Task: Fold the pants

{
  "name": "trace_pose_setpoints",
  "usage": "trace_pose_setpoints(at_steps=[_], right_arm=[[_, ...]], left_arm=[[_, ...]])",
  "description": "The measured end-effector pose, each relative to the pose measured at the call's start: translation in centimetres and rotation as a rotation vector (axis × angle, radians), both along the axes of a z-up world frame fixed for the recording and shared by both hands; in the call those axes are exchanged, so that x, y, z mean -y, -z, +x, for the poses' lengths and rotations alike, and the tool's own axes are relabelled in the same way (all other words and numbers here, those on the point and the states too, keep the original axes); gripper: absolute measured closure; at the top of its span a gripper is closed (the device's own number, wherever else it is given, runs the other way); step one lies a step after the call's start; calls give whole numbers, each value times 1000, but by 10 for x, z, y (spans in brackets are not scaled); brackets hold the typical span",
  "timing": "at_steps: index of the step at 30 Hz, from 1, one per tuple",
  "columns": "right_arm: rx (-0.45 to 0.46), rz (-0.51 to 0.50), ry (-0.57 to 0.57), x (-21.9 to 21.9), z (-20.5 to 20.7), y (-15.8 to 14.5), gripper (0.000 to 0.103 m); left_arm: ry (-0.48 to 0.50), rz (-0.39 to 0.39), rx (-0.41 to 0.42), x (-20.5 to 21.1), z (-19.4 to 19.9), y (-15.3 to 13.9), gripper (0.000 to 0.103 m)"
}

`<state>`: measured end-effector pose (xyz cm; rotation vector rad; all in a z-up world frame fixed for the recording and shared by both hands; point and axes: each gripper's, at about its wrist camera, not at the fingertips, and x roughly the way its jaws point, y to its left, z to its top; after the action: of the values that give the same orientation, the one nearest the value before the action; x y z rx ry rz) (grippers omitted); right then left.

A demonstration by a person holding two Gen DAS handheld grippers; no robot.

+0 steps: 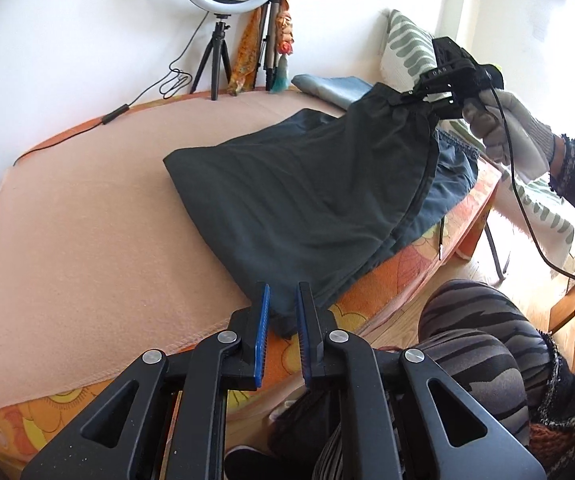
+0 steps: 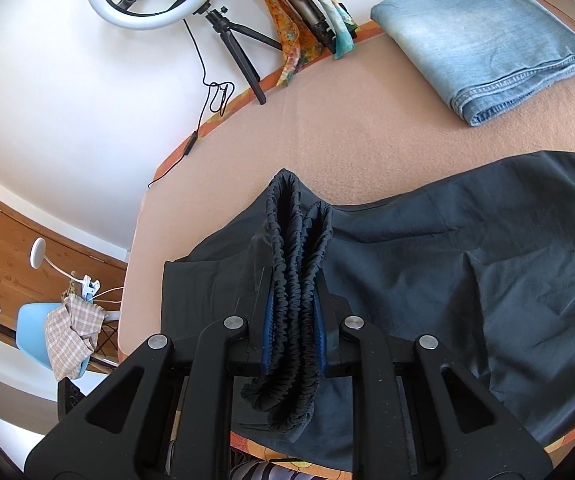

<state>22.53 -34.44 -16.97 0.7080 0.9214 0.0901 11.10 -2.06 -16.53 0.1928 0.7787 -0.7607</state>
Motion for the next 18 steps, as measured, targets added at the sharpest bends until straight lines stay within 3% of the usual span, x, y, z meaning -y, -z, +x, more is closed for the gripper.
trace_pose_setpoints(at_steps=[8, 18], right_arm=[[-2, 24, 3, 12, -3, 6, 85], [-29, 0, 9, 29, -8, 10, 85]], left_arm=[[-15, 15, -2, 17, 54, -6, 91], [-1, 69, -63, 52, 88, 17, 91]])
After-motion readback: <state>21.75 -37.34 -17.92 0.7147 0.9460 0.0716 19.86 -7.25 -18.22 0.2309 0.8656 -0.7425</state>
